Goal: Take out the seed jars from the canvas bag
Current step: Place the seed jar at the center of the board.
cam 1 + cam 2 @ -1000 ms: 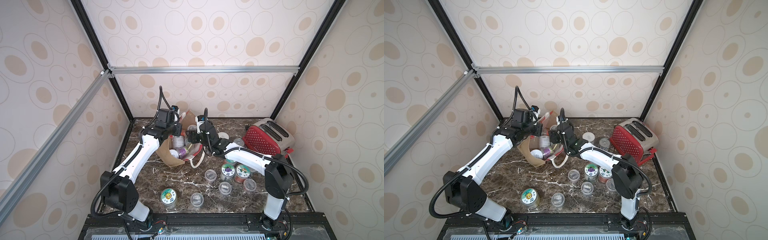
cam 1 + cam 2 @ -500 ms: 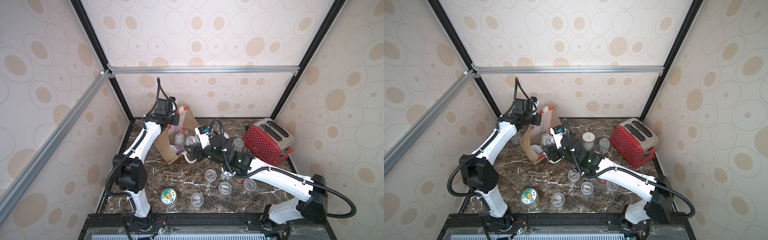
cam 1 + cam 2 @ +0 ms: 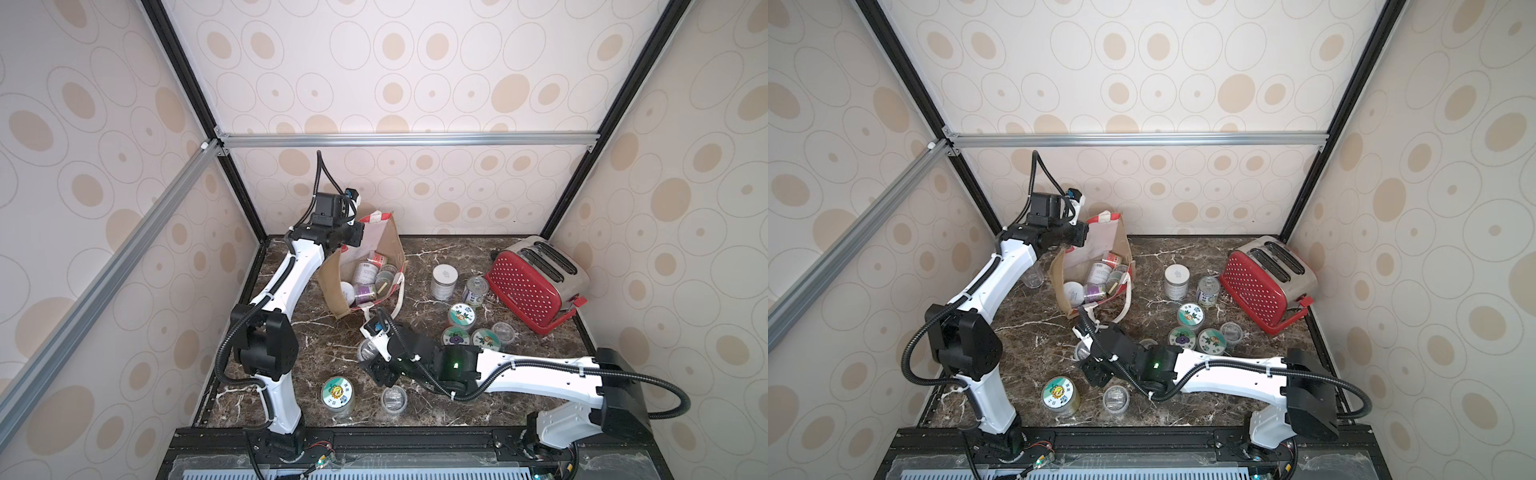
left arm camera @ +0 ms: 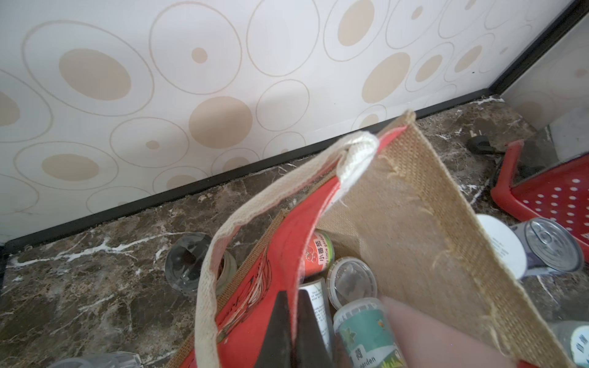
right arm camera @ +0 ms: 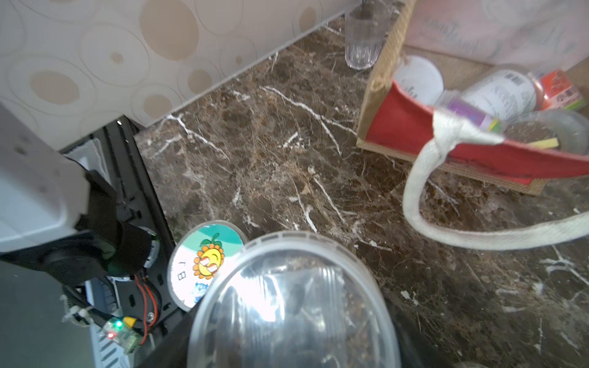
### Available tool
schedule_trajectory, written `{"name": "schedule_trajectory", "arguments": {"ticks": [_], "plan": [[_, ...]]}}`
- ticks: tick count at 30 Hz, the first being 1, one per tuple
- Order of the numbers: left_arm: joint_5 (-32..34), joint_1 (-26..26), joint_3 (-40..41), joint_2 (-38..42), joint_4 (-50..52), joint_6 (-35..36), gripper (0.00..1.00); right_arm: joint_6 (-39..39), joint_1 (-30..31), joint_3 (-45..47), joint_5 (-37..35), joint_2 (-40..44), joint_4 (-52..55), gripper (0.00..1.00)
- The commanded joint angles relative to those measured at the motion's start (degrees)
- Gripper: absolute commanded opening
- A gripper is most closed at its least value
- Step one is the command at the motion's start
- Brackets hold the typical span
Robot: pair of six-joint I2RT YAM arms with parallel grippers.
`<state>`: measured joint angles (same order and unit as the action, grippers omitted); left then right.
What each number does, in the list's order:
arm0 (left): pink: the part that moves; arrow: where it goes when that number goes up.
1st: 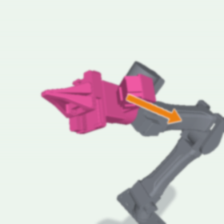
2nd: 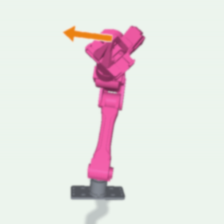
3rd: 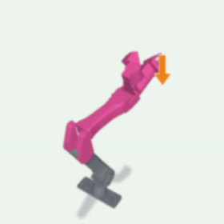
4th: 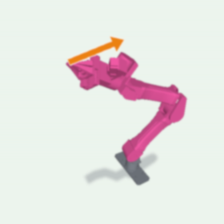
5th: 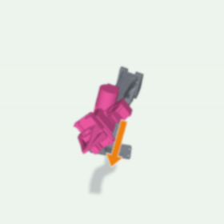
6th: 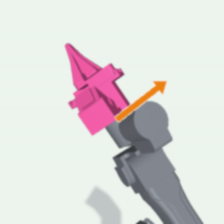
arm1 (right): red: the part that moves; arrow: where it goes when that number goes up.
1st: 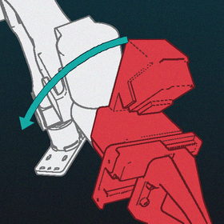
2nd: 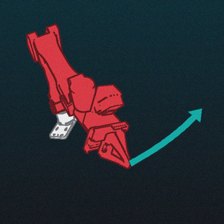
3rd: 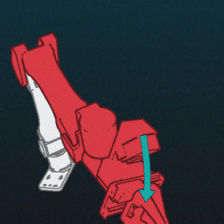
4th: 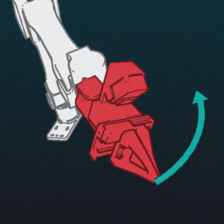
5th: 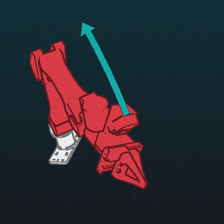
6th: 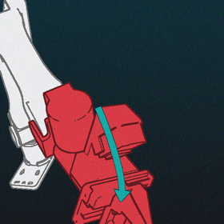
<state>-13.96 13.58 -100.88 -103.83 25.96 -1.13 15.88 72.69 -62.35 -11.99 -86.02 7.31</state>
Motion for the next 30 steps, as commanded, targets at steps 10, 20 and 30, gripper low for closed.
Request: {"name": "schedule_trajectory", "arguments": {"ticks": [10, 20, 30], "plan": [[-2.66, -0.09, 19.91, 17.8, -13.07, 0.87, 0.0, -0.35, 1.62, 0.82, -2.27, -13.98, -4.32, 0.62], [-3.42, -0.05, 22.57, 19.63, -13.74, -0.1, 0.0, 1.57, 1.95, 0.52, -1.52, -11.46, -0.84, 0.98], [-3.28, 0.63, 23.04, 20.56, -13.11, -0.26, 0.0, 3.51, -4.75, -1.24, -1.97, 6.12, 6.44, 0.88]]}}
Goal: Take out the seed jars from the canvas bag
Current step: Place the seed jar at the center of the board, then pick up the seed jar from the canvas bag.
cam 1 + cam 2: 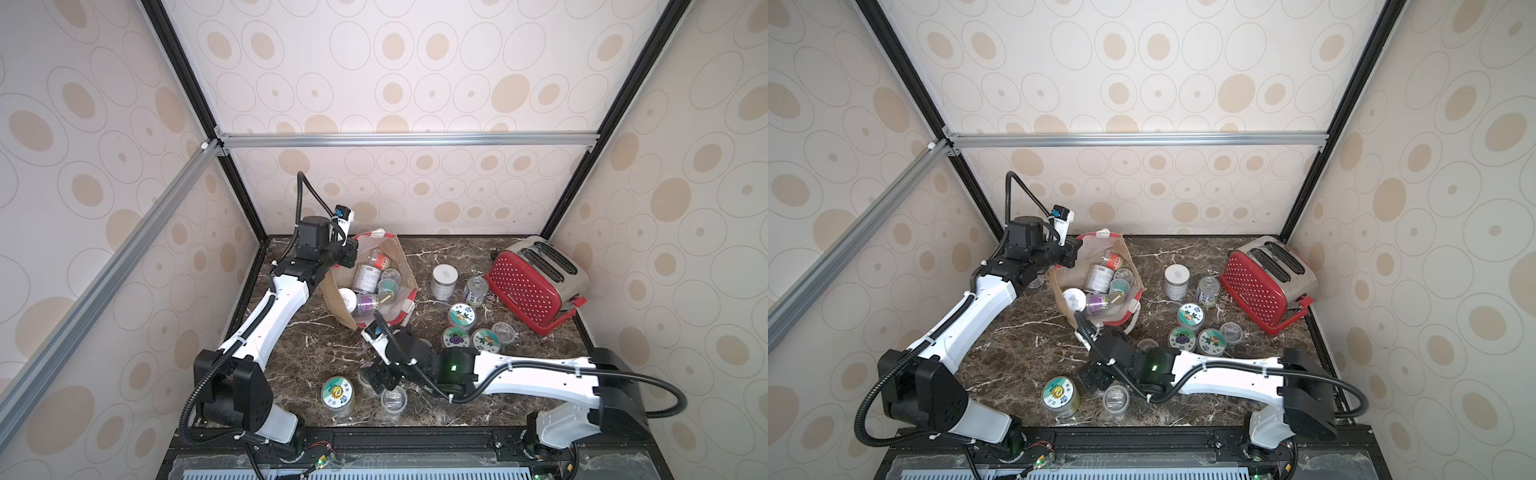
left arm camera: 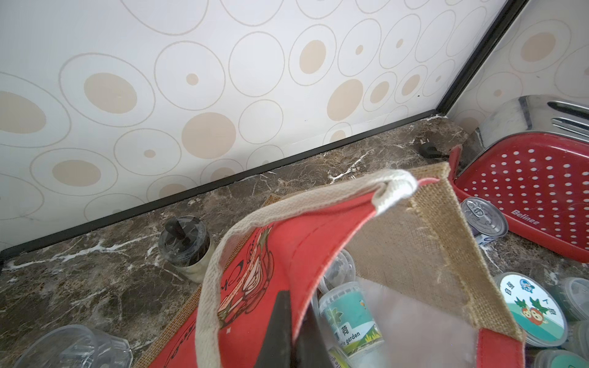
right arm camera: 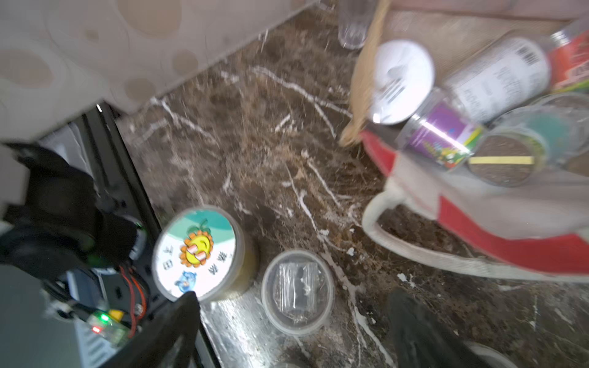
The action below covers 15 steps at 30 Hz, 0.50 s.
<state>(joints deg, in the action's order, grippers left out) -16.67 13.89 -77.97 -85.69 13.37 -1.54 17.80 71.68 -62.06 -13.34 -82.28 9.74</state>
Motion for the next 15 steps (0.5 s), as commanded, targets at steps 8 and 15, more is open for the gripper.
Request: {"name": "schedule_trajectory", "arguments": {"ticks": [8, 15], "plan": [[0.07, 1.04, 1.67, 3.07, -0.84, -0.09, 0.0, 2.37, -15.85, -12.91, 4.28, -7.07, 12.13, 0.49], [0.61, 1.4, 1.78, 2.66, -0.62, 0.49, 0.0, 1.04, -16.0, -24.9, 12.56, -22.74, 14.91, 0.37]]}}
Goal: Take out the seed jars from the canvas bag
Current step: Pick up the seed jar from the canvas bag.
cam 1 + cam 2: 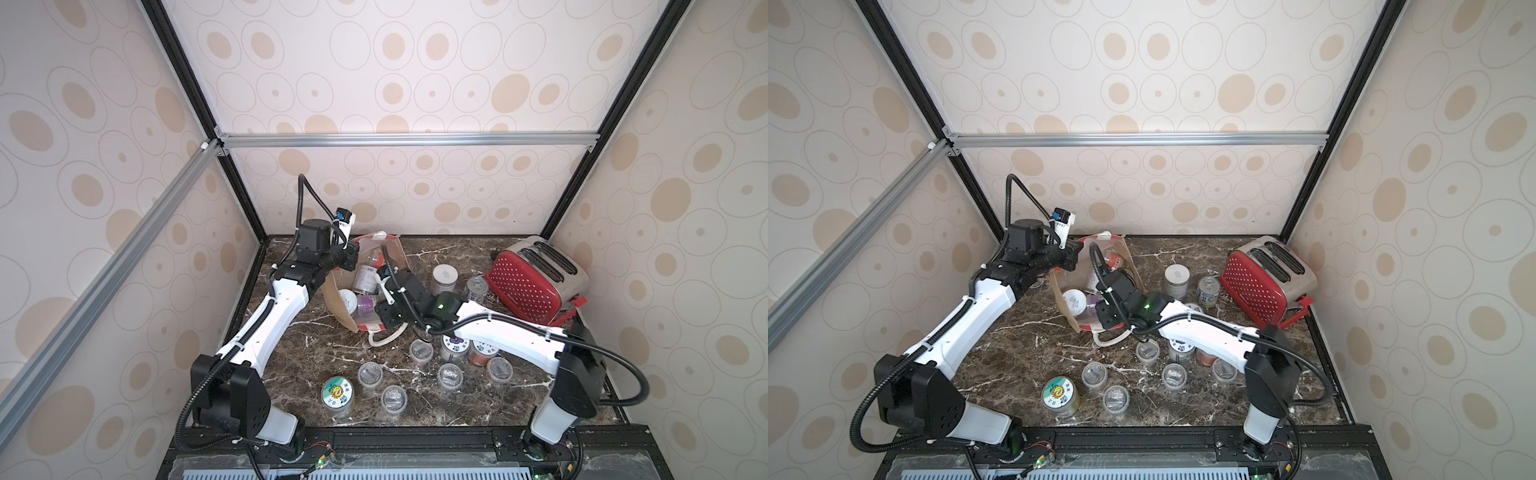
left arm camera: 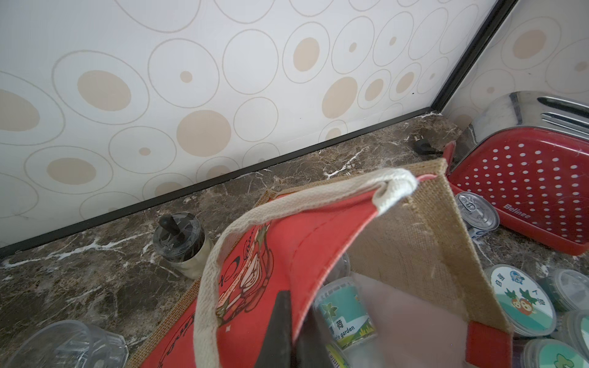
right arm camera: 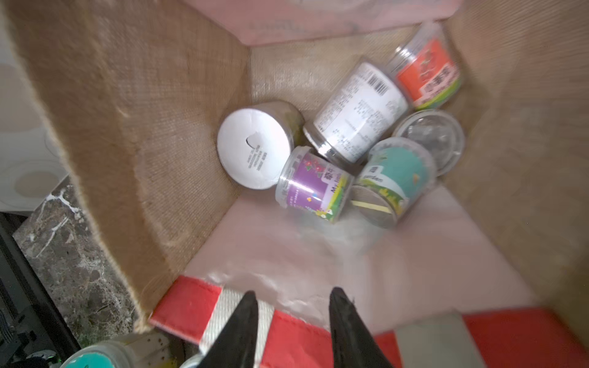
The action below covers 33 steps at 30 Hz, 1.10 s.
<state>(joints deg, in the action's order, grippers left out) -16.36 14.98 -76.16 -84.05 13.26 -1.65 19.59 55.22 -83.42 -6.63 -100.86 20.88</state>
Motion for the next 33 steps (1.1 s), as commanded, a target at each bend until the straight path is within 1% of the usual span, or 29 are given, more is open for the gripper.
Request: {"name": "schedule_trajectory", "arguments": {"ticks": [1, 4, 6, 8, 10, 11, 13, 16, 19, 22, 26, 28, 31, 33], "plan": [[0.35, 0.35, 0.08, 0.92, -0.51, 0.66, 0.0, -0.35, 0.63, -4.91, 7.22, -6.02, 3.88, 0.37], [0.45, 0.48, 0.06, 0.64, -0.41, 0.8, 0.0, -0.15, 1.95, -9.34, 11.22, -11.29, 4.4, 0.36], [0.54, 0.49, 0.22, 0.55, -0.46, 0.77, 0.0, -0.42, 3.02, -10.74, 13.66, -12.9, 3.79, 0.36], [0.63, 0.56, 0.24, 0.56, -0.42, 0.85, 0.0, -0.12, 3.41, -10.23, 16.39, -13.06, 2.03, 0.37], [0.63, 0.57, 0.31, 0.73, -0.07, 0.95, 0.0, 0.42, 3.46, -8.05, 17.1, -11.7, -0.17, 0.37], [0.63, 0.65, 0.45, 0.83, 0.06, 1.03, 0.0, 0.66, 3.36, -6.78, 15.71, -10.65, -0.87, 0.37], [0.77, 0.61, 0.98, 1.46, 0.21, 1.03, 0.0, 1.68, 3.06, -5.12, 10.76, -8.43, -0.5, 0.37], [0.67, 0.85, 2.34, 2.75, 0.11, 0.4, 0.0, 4.05, 1.56, -3.57, 3.69, -4.63, 0.9, 0.41], [0.54, 1.47, 4.28, 4.1, -0.5, -0.69, 0.0, 6.97, -0.31, -2.3, -1.28, -1.95, 1.26, 0.51], [0.93, 2.43, 6.62, 5.48, -1.32, -1.89, 0.0, 9.37, -2.15, -2.91, -3.2, -2.28, 2.19, 0.58], [1.61, 3.55, 8.37, 6.39, -1.58, -2.37, 0.0, 10.08, -2.84, -6.13, -1.32, -5.13, 3.01, 0.65], [1.77, 3.91, 8.87, 6.53, -1.61, -2.45, 0.0, 9.84, -2.83, -7.87, -0.77, -6.75, 3.22, 0.66], [1.99, 4.39, 9.11, 6.88, -1.41, -2.52, 0.0, 11.34, -2.83, -10.79, -4.42, -9.17, 6.88, 0.68], [1.99, 4.61, 9.1, 7.22, -1.33, -2.7, 0.0, 12.8, -2.84, -11.42, -7.17, -10.2, 8.3, 0.74]]}}
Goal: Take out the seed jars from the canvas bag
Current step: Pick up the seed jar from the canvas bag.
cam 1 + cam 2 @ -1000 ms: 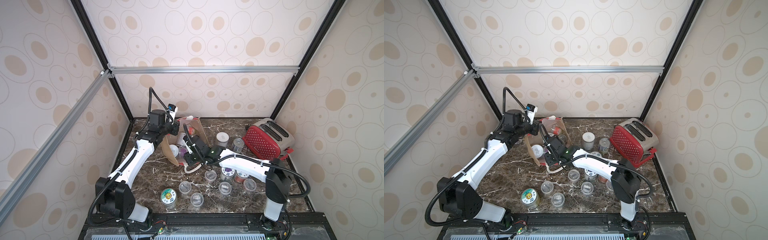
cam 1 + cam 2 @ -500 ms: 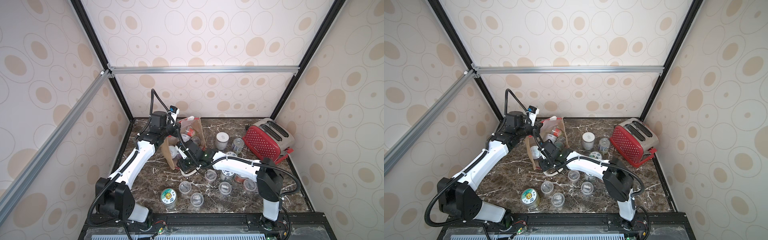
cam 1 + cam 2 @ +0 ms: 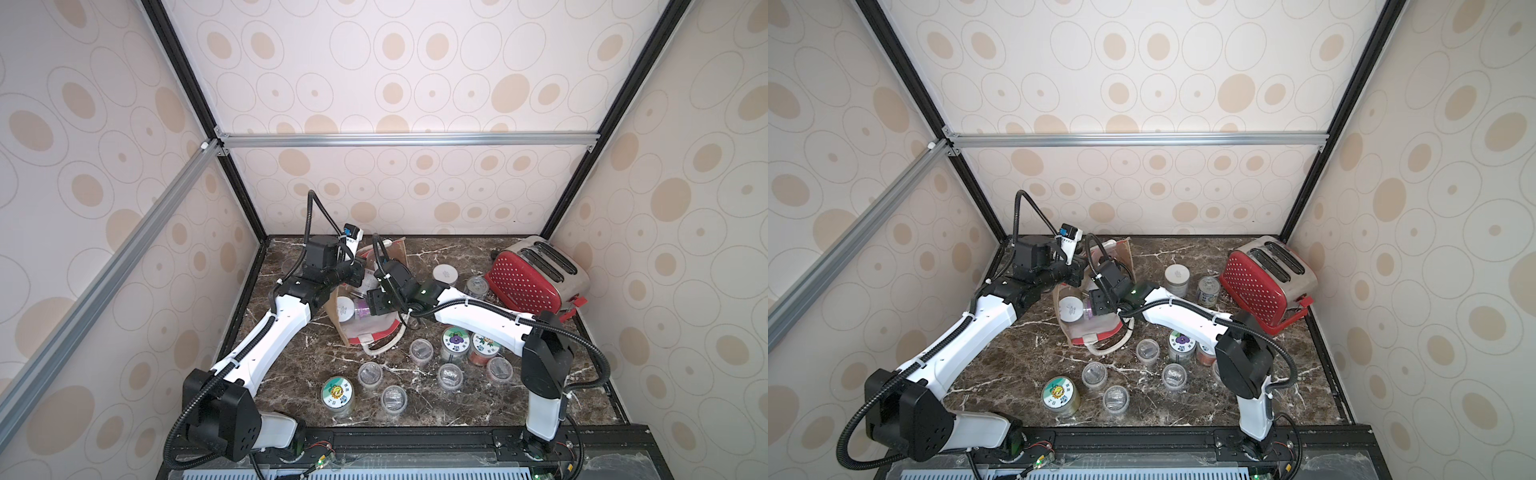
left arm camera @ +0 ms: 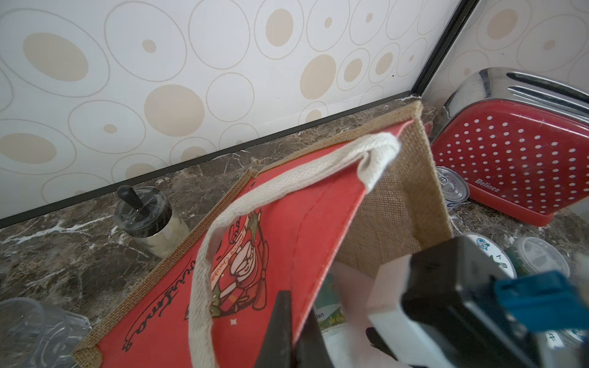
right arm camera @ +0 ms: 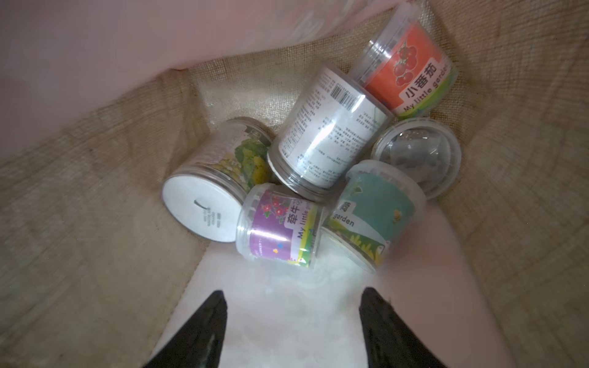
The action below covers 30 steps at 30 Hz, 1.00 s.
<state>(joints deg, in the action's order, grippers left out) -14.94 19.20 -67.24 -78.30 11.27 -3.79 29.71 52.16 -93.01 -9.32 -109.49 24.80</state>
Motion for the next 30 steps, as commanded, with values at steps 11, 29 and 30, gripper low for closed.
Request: {"name": "schedule_trajectory", "arguments": {"ticks": [11, 29, 30], "plan": [[1.78, 1.51, 0.35, 1.25, 0.79, -2.2, 0.0, 12.2, 0.16, -3.77, -12.85, -6.71, 5.46, 0.89], [2.46, 1.88, -0.87, -0.27, 1.39, -1.49, 0.0, 24.69, -0.86, -9.29, -12.29, -16.65, 8.02, 0.87], [2.38, 1.85, -0.87, -0.34, 1.39, -1.51, 0.0, 25.28, -0.92, -9.53, -11.81, -17.07, 8.07, 0.86]]}}
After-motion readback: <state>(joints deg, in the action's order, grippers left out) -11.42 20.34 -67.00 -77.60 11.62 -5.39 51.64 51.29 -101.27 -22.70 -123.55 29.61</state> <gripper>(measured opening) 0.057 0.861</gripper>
